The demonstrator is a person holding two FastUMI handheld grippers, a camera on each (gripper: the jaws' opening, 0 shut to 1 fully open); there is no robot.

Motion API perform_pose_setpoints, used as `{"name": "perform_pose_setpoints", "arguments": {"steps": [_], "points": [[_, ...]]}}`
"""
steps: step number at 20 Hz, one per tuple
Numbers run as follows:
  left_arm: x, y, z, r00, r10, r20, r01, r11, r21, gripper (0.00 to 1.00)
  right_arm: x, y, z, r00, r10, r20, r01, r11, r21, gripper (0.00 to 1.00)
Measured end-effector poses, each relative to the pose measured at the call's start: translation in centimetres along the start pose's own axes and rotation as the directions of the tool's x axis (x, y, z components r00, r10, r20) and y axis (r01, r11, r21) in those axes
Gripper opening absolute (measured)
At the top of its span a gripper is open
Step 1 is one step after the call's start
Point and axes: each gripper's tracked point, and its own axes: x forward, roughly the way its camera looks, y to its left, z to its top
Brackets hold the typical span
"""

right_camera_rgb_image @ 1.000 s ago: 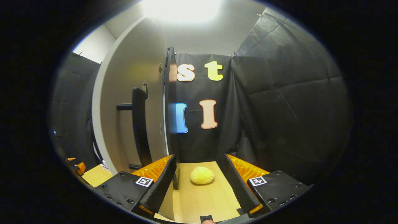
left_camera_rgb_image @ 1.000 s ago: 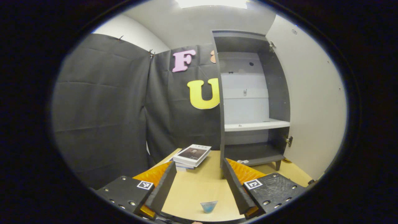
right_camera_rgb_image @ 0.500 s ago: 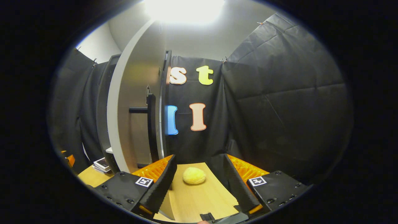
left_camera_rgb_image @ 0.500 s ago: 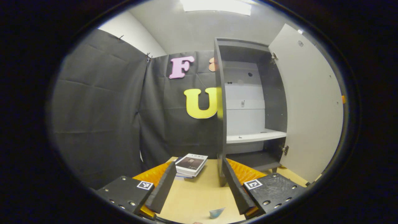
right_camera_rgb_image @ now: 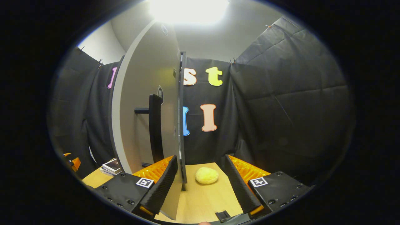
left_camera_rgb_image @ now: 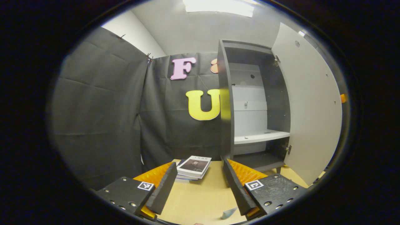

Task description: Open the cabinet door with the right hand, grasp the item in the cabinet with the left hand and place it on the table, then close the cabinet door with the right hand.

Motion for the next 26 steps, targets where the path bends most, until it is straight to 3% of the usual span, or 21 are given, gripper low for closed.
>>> {"name": "perform_pose_setpoints", "arguments": {"steps": [3,4,11,12,26], "points": [[-0.1,1.1,-0.2,1.0,0.001,0.001,-0.001,1.0,0.005,0.89,-0.2,1.8,0.0,1.0,0.018,0.002,-0.018,1.0,0.004,0.96],[-0.2,1.5,-0.3,1.0,0.002,0.001,-0.002,1.0,0.008,0.89,0.0,2.3,0.0,1.0,0.022,0.002,-0.022,1.0,0.006,0.92],[-0.8,3.2,-0.2,1.0,0.011,0.011,-0.012,1.0,0.023,0.89,0.3,5.7,-0.3,0.999,0.051,-0.001,-0.051,0.998,0.042,0.96],[-0.8,3.3,-0.3,1.0,0.011,0.012,-0.011,1.0,0.023,0.9,0.4,6.4,-0.3,0.998,0.061,-0.003,-0.061,0.997,0.047,0.92],[-2.7,7.5,-0.7,0.998,0.061,0.005,-0.061,0.997,0.054,0.89,2.6,17.8,-1.7,0.966,0.257,-0.03,-0.256,0.966,0.035,0.92]]}}
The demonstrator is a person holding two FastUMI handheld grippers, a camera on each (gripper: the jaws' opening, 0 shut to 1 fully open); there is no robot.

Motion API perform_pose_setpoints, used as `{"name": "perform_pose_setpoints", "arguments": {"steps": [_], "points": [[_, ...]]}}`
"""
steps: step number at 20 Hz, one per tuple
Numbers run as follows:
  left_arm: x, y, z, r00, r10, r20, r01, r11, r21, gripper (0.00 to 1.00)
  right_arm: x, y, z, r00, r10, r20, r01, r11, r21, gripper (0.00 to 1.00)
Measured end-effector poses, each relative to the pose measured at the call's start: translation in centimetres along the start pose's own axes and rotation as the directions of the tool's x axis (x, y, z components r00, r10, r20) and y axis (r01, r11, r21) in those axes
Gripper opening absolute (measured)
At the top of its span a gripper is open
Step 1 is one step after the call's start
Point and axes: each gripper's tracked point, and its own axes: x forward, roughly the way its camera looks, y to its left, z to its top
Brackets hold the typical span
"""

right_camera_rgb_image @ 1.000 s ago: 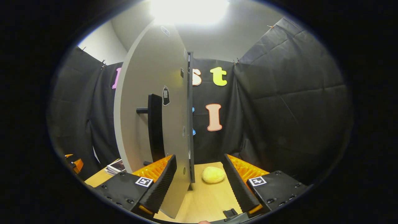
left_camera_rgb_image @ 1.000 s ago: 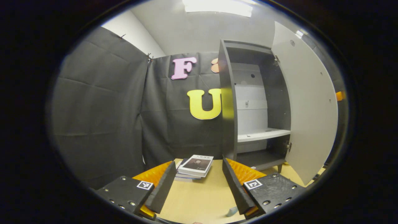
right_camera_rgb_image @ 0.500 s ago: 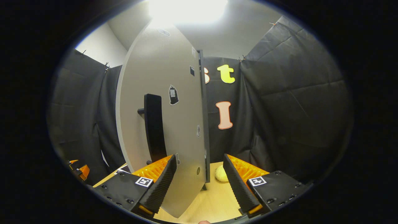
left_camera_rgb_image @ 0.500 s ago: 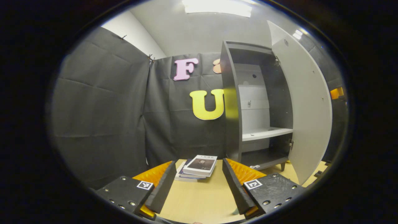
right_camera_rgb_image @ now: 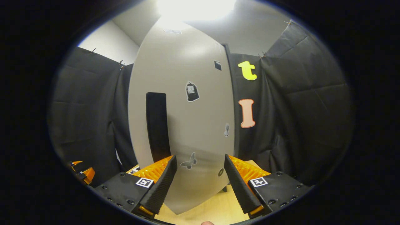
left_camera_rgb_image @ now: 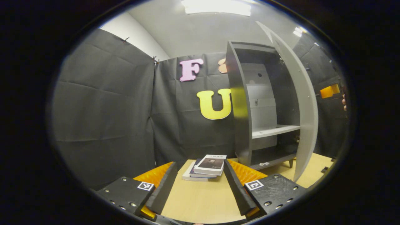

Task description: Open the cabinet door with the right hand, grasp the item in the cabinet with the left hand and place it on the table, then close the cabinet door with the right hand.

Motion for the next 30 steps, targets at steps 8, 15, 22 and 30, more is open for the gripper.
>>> {"name": "perform_pose_setpoints", "arguments": {"steps": [8,15,22,30], "points": [[0.4,-1.6,1.2,1.0,-0.027,0.003,0.027,1.0,0.007,0.89,0.2,-0.3,-0.4,1.0,0.015,0.005,-0.015,1.0,0.003,0.96],[2.2,-8.7,3.2,0.996,-0.091,0.017,0.091,0.996,-0.002,0.89,-0.9,-6.1,-0.2,0.999,-0.031,0.022,0.031,0.999,0.022,0.96],[3.1,-15.8,6.8,0.994,-0.104,0.038,0.103,0.994,0.03,0.89,-1.0,-13.4,-0.5,0.998,-0.055,0.018,0.054,0.998,0.031,0.96],[3.3,-21.5,9.0,0.993,-0.105,0.05,0.103,0.994,0.036,0.9,-0.5,-19.5,-1.9,0.997,-0.074,0.014,0.074,0.997,0.037,0.98]]}}
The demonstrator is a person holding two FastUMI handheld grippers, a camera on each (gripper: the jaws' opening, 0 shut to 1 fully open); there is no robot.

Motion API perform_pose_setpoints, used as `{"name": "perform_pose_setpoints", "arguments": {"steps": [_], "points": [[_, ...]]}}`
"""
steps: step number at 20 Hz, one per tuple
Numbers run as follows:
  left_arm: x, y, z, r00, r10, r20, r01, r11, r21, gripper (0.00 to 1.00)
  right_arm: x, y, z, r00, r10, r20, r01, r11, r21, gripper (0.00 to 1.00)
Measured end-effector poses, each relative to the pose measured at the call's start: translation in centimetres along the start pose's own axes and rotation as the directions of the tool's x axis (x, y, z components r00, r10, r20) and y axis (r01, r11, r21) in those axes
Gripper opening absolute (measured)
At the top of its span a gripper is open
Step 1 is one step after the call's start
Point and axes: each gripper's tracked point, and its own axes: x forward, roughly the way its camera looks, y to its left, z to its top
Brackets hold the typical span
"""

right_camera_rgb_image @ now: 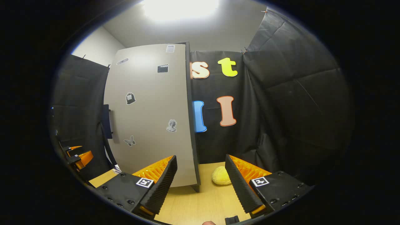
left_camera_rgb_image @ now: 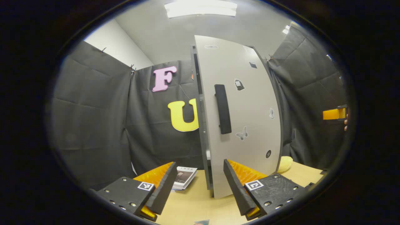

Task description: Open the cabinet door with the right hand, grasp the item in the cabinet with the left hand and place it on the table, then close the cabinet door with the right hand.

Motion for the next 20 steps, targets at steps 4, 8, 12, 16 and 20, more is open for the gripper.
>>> {"name": "perform_pose_setpoints", "arguments": {"steps": [4,8,12,16,20], "points": [[0.3,-0.6,0.6,1.0,0.007,0.003,-0.007,1.0,0.004,0.89,0.0,-1.1,-0.8,1.0,0.0,0.001,0.0,1.0,0.012,0.97],[0.4,-0.5,0.8,1.0,0.018,0.004,-0.018,1.0,0.014,0.9,-0.1,-1.3,-1.0,1.0,0.003,0.006,-0.003,1.0,0.012,0.98],[0.4,-0.4,0.8,1.0,0.024,0.002,-0.024,1.0,0.017,0.9,-0.2,-1.3,-1.0,1.0,0.009,0.012,-0.009,1.0,0.015,0.98],[0.0,-0.1,0.9,1.0,0.027,0.008,-0.027,0.999,0.02,0.9,-0.5,-1.0,-1.0,1.0,0.013,0.013,-0.014,1.0,0.013,0.98],[-0.1,0.1,0.8,1.0,0.028,0.009,-0.028,0.999,0.017,0.9,-0.9,-0.8,-0.8,1.0,0.014,0.022,-0.014,1.0,0.01,0.98]]}}
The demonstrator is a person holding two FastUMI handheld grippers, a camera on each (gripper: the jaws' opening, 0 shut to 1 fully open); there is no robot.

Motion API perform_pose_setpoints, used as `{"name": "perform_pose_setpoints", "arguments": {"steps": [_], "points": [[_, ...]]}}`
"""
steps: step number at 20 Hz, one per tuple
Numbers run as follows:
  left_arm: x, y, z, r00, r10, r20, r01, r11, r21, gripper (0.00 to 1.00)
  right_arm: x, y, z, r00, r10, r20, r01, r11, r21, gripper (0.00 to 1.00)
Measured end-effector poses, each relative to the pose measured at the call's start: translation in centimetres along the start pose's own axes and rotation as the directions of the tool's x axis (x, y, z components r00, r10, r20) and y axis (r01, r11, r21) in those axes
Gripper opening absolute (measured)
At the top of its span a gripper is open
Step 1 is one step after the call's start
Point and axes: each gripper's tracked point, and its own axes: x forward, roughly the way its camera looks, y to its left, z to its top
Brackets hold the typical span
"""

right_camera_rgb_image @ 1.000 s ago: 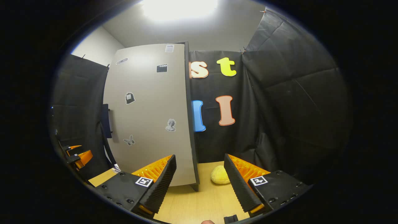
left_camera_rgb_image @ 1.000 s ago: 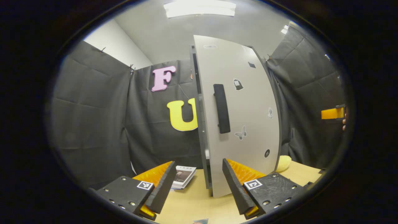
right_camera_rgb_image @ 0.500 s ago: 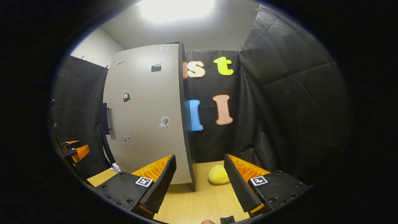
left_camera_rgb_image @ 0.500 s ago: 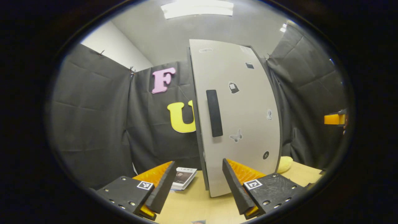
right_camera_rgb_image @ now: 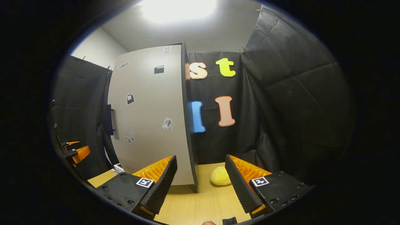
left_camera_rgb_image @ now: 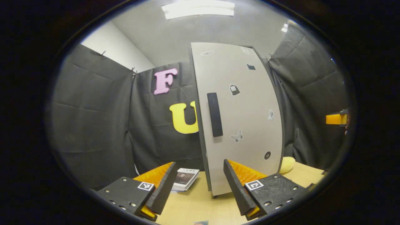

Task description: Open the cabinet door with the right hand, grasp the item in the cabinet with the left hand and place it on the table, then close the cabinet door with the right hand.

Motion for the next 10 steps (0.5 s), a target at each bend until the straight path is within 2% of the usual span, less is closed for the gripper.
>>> {"name": "perform_pose_setpoints", "arguments": {"steps": [10], "points": [[-0.4,0.4,0.0,1.0,0.0,0.011,0.0,1.0,0.004,0.9,-1.3,0.6,0.5,1.0,-0.002,0.017,0.002,1.0,-0.008,0.98]]}}
